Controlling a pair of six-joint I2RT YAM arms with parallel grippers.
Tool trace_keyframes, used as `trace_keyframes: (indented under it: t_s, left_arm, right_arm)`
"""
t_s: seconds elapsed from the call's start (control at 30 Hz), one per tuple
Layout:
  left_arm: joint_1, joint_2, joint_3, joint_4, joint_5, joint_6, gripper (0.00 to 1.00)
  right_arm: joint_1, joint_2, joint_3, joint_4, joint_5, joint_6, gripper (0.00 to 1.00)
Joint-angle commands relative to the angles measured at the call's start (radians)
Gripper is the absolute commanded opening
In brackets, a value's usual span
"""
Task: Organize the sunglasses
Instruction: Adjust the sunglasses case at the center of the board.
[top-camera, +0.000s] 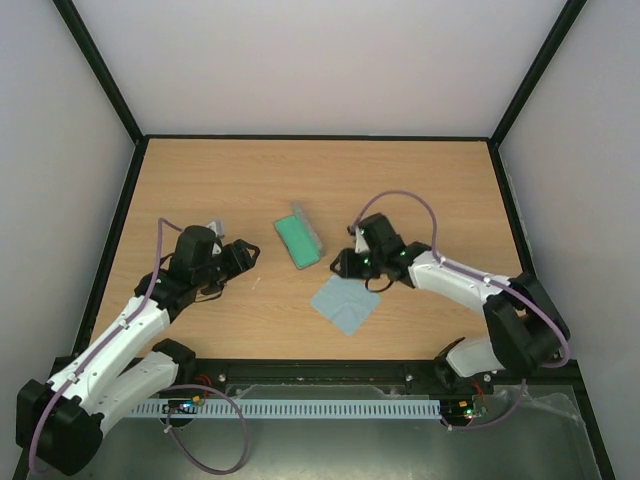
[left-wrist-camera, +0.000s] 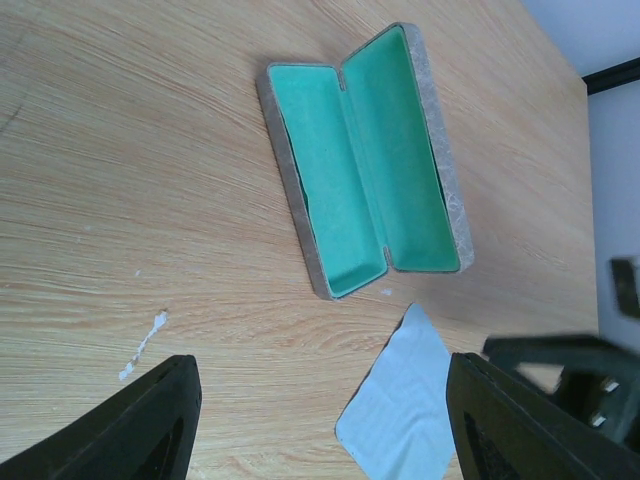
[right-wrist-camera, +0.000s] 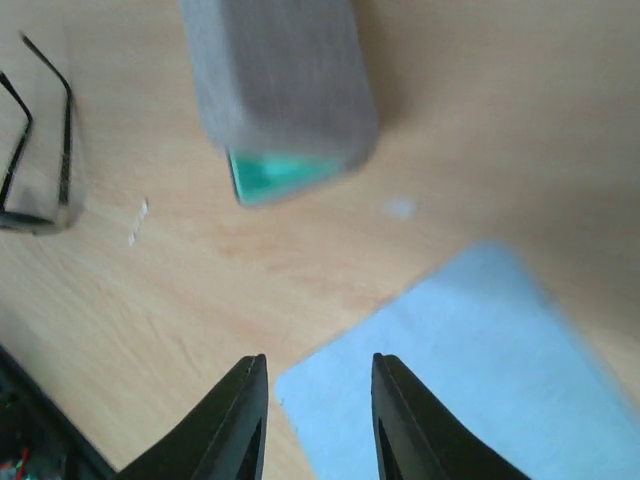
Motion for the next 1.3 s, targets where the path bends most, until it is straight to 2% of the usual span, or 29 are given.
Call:
trace_keyframes:
  t_s: [0.0,0.23,0.43,0.6,0.87,1.27]
  left_arm:
    - [0.009,0.007,-0.009,0.014,0.01,0.018,0.7]
    - [0.009,-0.036,-0.014,0.004,0.005,0.011,0.7]
    - [0.012,-0.071,-0.017,-0.023,-0.004,0.011,0.69]
    - [0.014,-0.094,-0.029,-0.03,-0.004,0.006,0.7]
    - [0.019,-0.119,-0.023,-0.047,-0.003,0.009,0.7]
    - [0.024,-0.162,-0.028,-0.081,-0.005,0.009,0.7]
  right_arm:
    - [0.106,0.001,-0.102,0.164,0.021,0.169,0.28]
    - [0.145,0.107,-0.165,0.461,0.072,0.345,0.24]
    - [0.144,0.228,-0.151,0.573,0.08,0.429,0.18]
    - [0.145,0.274,-0.114,0.568,0.119,0.434,0.15]
    - [0.14,0.332,-0.01,0.448,0.213,0.384,0.15]
    - [0.069,0.348,0.056,0.341,0.299,0.281,0.15]
